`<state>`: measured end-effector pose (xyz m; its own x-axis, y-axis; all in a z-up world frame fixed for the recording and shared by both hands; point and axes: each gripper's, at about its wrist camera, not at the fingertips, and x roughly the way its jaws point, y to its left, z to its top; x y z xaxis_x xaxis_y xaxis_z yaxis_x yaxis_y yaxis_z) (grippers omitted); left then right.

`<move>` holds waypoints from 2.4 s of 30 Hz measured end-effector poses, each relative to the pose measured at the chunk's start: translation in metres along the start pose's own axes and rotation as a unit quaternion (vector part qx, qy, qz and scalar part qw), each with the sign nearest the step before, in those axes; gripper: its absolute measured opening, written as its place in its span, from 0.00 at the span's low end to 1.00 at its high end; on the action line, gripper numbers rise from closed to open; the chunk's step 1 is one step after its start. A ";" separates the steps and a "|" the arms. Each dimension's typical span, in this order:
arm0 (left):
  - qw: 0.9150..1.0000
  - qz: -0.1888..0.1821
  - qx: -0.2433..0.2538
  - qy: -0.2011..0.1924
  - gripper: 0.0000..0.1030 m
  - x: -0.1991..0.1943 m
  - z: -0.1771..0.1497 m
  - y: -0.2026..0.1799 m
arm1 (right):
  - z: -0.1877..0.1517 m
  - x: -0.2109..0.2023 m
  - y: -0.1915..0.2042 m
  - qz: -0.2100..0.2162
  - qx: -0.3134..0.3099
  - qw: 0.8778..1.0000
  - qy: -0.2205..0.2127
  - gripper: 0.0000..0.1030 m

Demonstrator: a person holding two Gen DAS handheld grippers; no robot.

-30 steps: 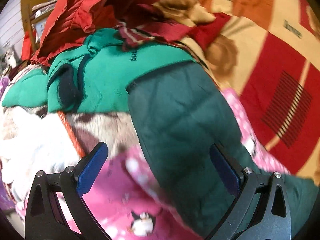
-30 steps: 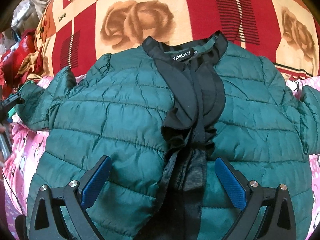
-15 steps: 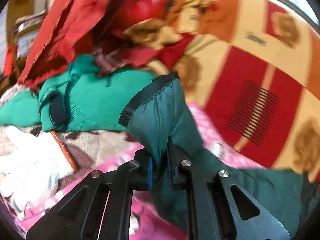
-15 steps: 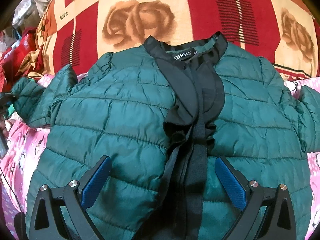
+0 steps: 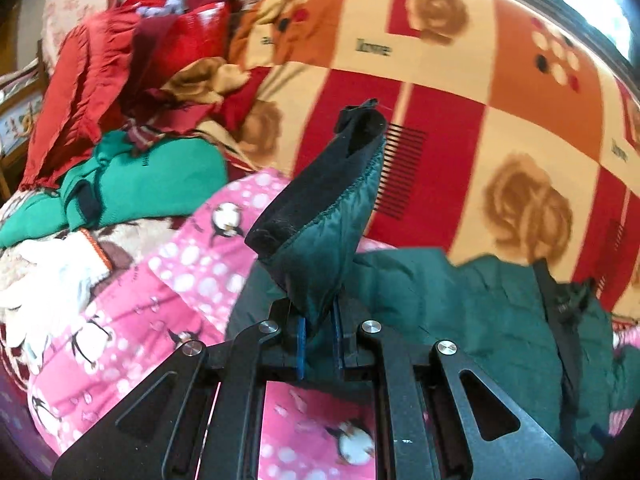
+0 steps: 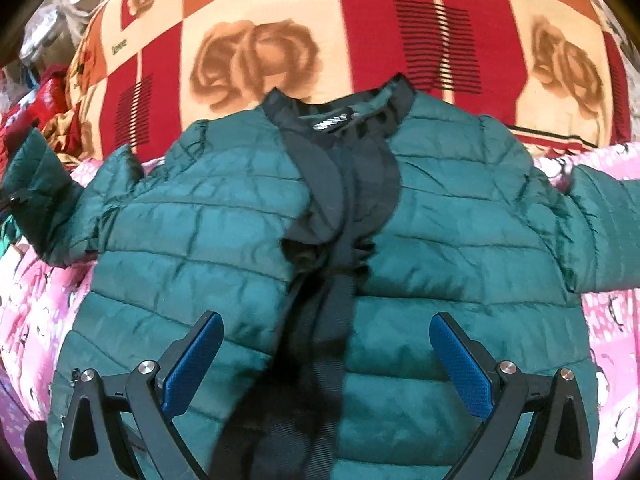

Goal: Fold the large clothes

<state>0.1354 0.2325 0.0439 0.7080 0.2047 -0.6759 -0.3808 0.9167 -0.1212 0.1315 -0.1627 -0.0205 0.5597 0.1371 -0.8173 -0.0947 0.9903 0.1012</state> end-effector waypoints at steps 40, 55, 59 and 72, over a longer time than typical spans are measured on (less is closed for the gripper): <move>0.964 -0.156 0.205 0.065 0.09 -0.069 -0.113 -0.307 | -0.041 -0.052 -0.146 -0.042 0.099 0.994 -0.016 1.00; 0.951 -0.160 0.227 0.138 0.10 -0.023 -0.165 -0.345 | -0.054 -0.048 -0.165 -0.041 0.123 0.992 0.005 1.00; 0.943 -0.184 0.216 0.172 0.38 -0.020 -0.168 -0.339 | -0.055 -0.054 -0.164 -0.041 0.128 0.991 0.004 1.00; 0.963 -0.140 0.219 0.067 0.67 -0.071 -0.102 -0.224 | -0.016 -0.049 -0.103 0.046 0.096 0.994 0.002 1.00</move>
<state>0.1095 -0.0223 0.0447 0.6518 -0.0901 -0.7530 0.1218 0.9925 -0.0133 0.1008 -0.2722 0.0007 0.5521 0.2281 -0.8020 0.0137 0.9592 0.2822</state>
